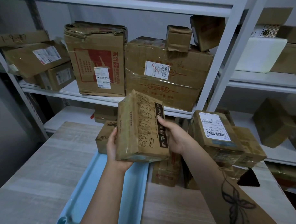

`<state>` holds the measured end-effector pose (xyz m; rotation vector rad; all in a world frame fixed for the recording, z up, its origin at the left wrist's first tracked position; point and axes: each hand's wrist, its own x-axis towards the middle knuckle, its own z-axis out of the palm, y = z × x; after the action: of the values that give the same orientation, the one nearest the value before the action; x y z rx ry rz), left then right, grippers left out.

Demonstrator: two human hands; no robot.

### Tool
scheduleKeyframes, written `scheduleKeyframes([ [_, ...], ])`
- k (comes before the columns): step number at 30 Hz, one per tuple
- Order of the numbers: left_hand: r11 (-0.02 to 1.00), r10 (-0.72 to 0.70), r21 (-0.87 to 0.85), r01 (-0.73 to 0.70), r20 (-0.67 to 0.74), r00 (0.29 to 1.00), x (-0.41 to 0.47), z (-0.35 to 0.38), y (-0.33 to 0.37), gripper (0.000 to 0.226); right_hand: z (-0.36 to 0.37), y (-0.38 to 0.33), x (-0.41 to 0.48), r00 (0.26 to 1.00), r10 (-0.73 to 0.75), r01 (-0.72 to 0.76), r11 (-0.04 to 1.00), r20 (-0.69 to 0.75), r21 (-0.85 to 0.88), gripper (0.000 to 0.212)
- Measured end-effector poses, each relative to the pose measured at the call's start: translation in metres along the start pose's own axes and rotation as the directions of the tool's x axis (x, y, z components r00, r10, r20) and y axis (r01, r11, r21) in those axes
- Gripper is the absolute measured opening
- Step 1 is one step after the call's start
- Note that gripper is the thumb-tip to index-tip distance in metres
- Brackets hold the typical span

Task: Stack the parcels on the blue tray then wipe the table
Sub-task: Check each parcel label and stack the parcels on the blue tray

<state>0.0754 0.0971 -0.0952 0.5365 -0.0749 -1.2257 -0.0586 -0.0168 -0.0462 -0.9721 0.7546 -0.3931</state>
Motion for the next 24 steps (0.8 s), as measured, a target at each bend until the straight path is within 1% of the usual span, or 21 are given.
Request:
scheduleKeyframes([
  [3,0.997,-0.079,0.001,0.079,0.005,0.997,0.001,0.000,0.000,0.050,0.002,0.001,0.001,1.000,-0.024,0.025,0.997,-0.015,0.068,0.029],
  [5,0.994,-0.098,0.036,0.099,-0.014,0.995,0.002,0.000,0.003,0.049,0.001,0.001,0.003,0.999,-0.044,0.047,0.992,-0.029,0.114,0.024],
  [7,0.993,-0.079,0.086,0.082,-0.048,0.996,0.004,-0.003,0.009,0.045,0.001,0.002,0.005,0.998,-0.050,0.053,0.987,-0.026,0.151,0.019],
  [9,0.990,-0.031,0.138,0.037,-0.046,0.998,0.006,-0.007,0.015,0.039,0.003,0.003,0.008,0.998,-0.059,0.063,0.985,-0.034,0.160,0.017],
  [10,0.984,-0.020,0.174,0.029,-0.051,0.998,0.005,-0.010,0.017,0.040,0.005,0.004,0.010,0.997,-0.061,0.067,0.985,-0.047,0.161,0.017],
  [11,0.972,-0.007,0.233,0.022,-0.064,0.998,0.005,-0.013,0.019,0.042,0.007,0.004,0.012,0.996,-0.064,0.074,0.984,-0.067,0.159,0.019],
  [13,0.930,0.029,0.367,0.024,-0.136,0.990,0.005,-0.017,0.022,0.051,0.014,0.005,0.019,0.988,-0.075,0.095,0.985,-0.132,0.147,0.030],
  [15,0.894,0.044,0.446,0.040,-0.178,0.983,0.007,-0.021,0.024,0.063,0.016,0.007,0.029,0.978,-0.089,0.110,0.988,-0.186,0.108,0.039],
  [17,0.872,0.021,0.485,0.065,-0.170,0.985,0.007,-0.022,0.025,0.073,0.019,0.009,0.037,0.971,-0.105,0.124,0.989,-0.214,0.077,0.038],
  [18,0.862,0.006,0.502,0.077,-0.160,0.987,0.007,-0.021,0.026,0.074,0.020,0.009,0.040,0.971,-0.106,0.124,0.990,-0.213,0.072,0.037],
  [21,0.835,0.018,0.546,0.068,-0.151,0.988,0.010,-0.019,0.030,0.059,0.028,0.010,0.047,0.982,-0.099,0.107,0.993,-0.164,0.043,0.039],
  [24,0.862,0.074,0.505,0.040,-0.204,0.976,0.020,-0.020,0.039,0.042,0.037,0.013,0.052,0.995,-0.076,0.078,0.997,-0.062,0.017,0.042],
])
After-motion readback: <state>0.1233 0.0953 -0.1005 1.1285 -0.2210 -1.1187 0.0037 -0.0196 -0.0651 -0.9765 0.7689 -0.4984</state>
